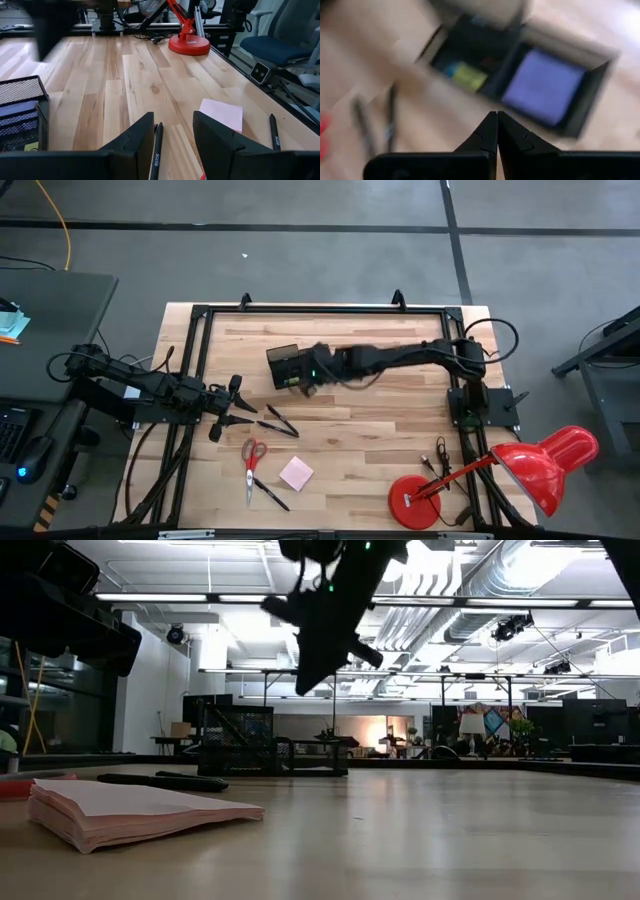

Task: Pick and place office supplies into organizer
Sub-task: Put the black pen into the black desk organizer

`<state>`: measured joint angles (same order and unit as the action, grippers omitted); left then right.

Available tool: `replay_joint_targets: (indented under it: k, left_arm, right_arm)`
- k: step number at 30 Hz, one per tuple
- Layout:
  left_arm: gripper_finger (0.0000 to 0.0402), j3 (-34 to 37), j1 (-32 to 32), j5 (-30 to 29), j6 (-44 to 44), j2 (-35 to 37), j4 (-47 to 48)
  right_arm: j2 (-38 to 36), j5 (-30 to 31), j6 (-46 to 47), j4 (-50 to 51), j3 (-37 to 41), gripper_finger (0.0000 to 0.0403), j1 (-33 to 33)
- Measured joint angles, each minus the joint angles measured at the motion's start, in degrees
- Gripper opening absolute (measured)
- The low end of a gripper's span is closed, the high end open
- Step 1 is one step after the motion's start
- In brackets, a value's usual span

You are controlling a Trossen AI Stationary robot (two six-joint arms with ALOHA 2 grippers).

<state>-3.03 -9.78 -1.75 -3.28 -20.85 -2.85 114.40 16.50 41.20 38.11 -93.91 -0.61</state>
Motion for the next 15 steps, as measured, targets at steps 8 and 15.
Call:
replay_joint_targets:
  k: [8, 15]
  left_arm:
    - [0.0122, 0.0, 0.01, 0.01, 0.0, 0.0, 0.0]
    - [0.0122, 0.0, 0.02, 0.01, 0.0, 0.0, 0.0]
  right_arm:
    - [0.03, 1.1, 0.8, -0.03, 0.0, 0.0, 12.14]
    - [0.92, 1.6, 3.22, 0.82, 0.0, 0.0017, 20.97]
